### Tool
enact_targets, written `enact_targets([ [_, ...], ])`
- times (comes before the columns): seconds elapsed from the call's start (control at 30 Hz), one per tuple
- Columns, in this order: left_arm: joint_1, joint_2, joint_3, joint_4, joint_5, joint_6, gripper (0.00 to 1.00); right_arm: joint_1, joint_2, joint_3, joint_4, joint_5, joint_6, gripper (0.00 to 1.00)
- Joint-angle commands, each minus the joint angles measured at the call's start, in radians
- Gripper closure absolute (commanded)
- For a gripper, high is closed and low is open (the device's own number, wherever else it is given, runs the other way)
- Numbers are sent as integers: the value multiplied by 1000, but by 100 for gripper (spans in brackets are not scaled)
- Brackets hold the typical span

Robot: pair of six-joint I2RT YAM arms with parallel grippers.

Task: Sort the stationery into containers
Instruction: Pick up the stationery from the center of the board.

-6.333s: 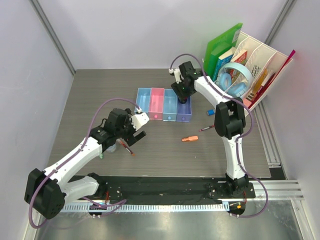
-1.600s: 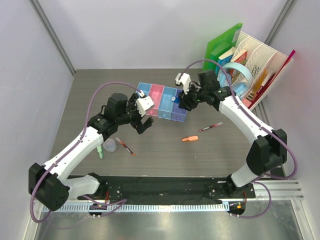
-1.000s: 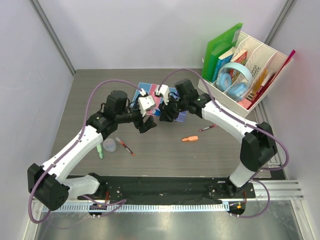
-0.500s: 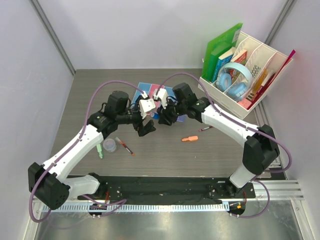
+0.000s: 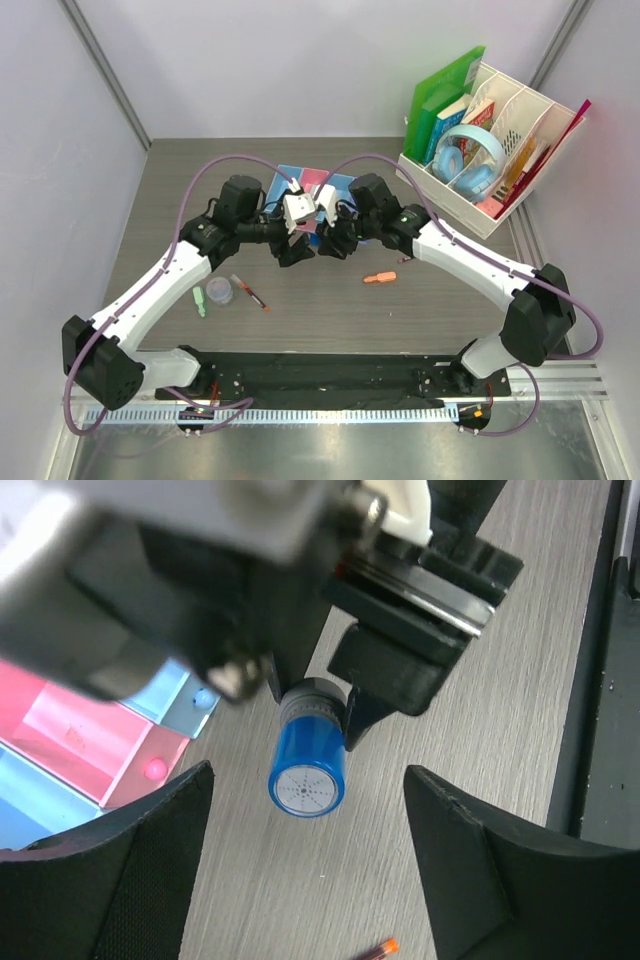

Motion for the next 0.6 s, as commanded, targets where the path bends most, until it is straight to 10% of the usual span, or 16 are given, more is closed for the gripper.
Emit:
enact_targets([
  [0.0,-5,21,43,-34,53,12,26,22,-57,4,47,11,13,67],
  [0.27,-5,44,72,-74,96,12,43,36,-49,17,47,18,21,67],
  [0.57,-5,58,77,-100,123,28,39,39,-51,35,48,16,33,68],
])
